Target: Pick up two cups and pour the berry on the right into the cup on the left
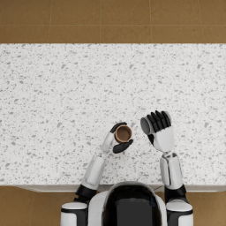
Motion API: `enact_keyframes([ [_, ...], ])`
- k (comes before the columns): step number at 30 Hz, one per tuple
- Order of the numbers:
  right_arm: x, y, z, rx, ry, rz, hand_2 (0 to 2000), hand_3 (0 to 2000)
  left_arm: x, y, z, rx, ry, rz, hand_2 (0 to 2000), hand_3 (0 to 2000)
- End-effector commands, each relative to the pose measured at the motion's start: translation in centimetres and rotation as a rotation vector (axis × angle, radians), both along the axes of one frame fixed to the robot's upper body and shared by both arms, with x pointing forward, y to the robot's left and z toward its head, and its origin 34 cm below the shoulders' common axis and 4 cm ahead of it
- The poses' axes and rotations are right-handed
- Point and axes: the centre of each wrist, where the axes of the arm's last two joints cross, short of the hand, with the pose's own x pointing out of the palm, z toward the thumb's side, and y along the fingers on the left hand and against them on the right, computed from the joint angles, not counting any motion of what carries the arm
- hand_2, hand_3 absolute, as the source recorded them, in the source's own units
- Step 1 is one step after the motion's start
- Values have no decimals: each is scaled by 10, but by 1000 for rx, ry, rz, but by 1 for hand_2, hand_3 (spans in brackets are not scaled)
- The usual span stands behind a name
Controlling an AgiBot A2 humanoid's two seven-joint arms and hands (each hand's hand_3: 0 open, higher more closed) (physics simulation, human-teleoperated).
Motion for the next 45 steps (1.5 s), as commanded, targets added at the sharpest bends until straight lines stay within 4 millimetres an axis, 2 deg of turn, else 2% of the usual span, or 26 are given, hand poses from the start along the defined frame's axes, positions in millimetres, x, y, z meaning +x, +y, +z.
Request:
enact_keyframes([
  [1, -6, 14, 11, -15, -55, 37, 2000, 1280, 8, -6, 3, -6, -2, -5, 2000, 1280],
  [5, -8, 26, 7, -112, -78, 2, 2000, 1280, 6, -9, 5, -10, -9, -17, 2000, 1280],
  [7, -10, 30, 4, -164, -87, -18, 2000, 1280, 5, -7, -1, -3, 9, -12, 2000, 1280],
  [8, -10, 32, 4, -184, -95, -32, 2000, 1280, 6, -10, 5, -11, -9, -19, 2000, 1280],
  [9, -11, 33, 4, -206, -104, -49, 2000, 1280, 4, -8, -1, -3, 10, -15, 2000, 1280],
  [10, -12, 35, 4, -227, -114, -61, 2000, 1280, 6, -7, 2, 384, -137, -259, 2000, 1280],
  [11, -14, 37, 7, -239, -137, -76, 2000, 1280, 6, -12, 4, 86, -40, -85, 2000, 1280],
  [12, -15, 39, 9, -255, -151, -89, 2000, 1280, 6, -11, 4, 96, -43, -90, 2000, 1280],
  [13, -11, 33, 2, -293, -127, -129, 2000, 1280, 6, -11, 3, 95, -39, -88, 2000, 1280],
  [20, -14, 36, 4, -436, -199, -262, 2000, 1280, 9, -10, 5, 192, -94, -40, 2000, 1280],
  [29, -14, 34, 5, -623, -276, -450, 2000, 1280, 18, -11, 10, 182, -103, -12, 2000, 1280],
  [34, -14, 34, 5, -654, -289, -482, 2000, 1280, 14, -4, 11, 175, -107, 4, 2000, 1280],
  [35, -14, 34, 5, -656, -290, -484, 2000, 1280, 14, -6, 5, 185, -87, -6, 2000, 1280],
  [45, -14, 34, 5, -661, -292, -488, 2000, 1280, 12, -3, 5, 182, -87, 1, 2000, 1280],
])
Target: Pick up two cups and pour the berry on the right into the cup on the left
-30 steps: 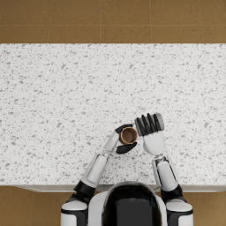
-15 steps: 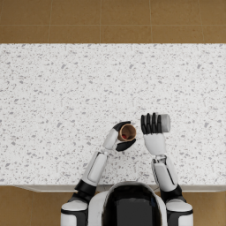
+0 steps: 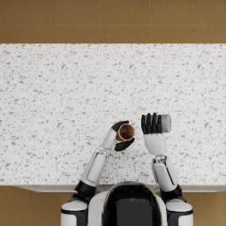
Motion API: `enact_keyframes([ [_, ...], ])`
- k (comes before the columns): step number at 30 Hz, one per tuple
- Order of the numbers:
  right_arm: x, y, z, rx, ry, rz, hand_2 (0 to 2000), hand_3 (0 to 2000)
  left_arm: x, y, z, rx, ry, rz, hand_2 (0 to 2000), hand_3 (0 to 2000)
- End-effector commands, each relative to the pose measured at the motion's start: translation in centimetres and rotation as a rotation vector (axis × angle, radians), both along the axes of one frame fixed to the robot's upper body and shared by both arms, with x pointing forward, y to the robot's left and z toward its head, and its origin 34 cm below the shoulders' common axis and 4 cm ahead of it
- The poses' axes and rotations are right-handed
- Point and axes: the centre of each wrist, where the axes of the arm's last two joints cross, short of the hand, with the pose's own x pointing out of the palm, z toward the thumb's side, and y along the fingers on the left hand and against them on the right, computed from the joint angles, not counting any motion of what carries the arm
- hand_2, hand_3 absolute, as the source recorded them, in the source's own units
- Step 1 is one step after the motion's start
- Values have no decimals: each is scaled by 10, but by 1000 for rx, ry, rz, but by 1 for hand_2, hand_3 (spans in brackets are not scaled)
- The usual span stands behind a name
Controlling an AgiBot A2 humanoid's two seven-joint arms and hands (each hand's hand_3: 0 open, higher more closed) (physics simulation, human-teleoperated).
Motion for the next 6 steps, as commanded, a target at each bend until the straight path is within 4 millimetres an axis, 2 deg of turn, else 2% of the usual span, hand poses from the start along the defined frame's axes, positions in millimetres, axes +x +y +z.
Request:
enact_keyframes([
  [1, 0, 0, 0, 0, 0, 0, 2000, 1280, 0, 0, 0, 0, 0, 0, 2000, 1280],
  [6, 0, 0, 0, 0, 0, 0, 2000, 1280, 0, 0, 0, -1, -1, 2, 2000, 1280],
])
